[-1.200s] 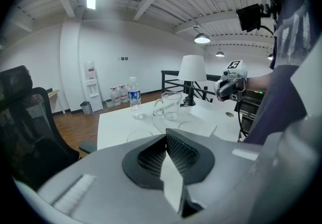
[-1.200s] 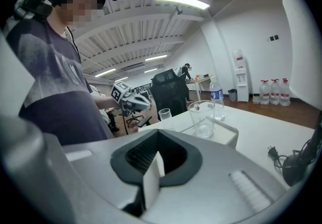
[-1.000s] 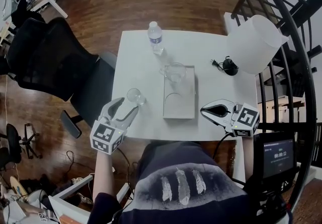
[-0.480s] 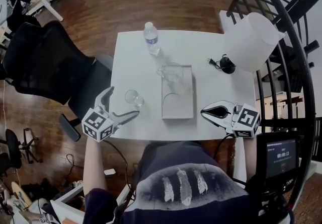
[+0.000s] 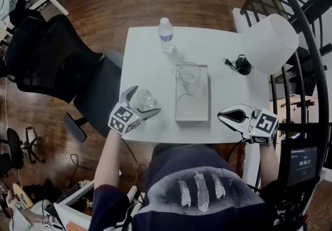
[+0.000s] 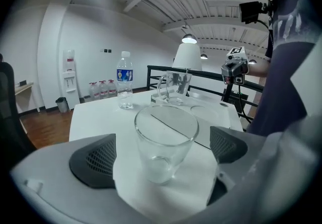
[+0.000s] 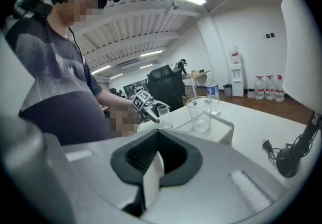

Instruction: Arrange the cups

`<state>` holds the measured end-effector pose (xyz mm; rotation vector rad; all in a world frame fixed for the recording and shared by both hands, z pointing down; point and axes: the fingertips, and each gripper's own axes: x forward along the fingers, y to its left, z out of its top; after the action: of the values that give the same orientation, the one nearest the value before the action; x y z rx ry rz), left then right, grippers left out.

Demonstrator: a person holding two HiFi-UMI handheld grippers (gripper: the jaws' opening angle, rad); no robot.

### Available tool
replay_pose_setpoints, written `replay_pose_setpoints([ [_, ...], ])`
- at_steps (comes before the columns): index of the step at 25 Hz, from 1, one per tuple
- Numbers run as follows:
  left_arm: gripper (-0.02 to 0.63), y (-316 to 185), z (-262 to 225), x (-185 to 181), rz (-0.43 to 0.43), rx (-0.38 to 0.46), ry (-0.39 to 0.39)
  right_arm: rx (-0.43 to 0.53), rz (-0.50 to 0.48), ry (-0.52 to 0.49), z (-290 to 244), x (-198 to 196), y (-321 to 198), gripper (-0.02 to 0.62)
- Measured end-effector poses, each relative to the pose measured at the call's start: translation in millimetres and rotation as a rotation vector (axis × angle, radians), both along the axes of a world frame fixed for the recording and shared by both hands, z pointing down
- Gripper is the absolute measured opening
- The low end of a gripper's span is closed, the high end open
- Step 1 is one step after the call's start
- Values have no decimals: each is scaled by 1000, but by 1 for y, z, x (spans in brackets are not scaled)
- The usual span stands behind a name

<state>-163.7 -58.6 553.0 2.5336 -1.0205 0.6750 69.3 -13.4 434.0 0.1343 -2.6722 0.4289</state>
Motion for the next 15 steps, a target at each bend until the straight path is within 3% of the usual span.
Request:
replay_pose_setpoints([
  [8,489,-2,13,5,29,-15,-21,-15,14,8,2,-1,1,5],
  [9,448,-2,14,4,34,-10,-34,-16,15,7,2,-2,1,5],
  [11,302,-2,16,2,45,2,-66,-20,16,4,3,-4,1,5],
  [15,293,-3,14,1,61,11,-84,-24,21,4,3,-6,1,5],
])
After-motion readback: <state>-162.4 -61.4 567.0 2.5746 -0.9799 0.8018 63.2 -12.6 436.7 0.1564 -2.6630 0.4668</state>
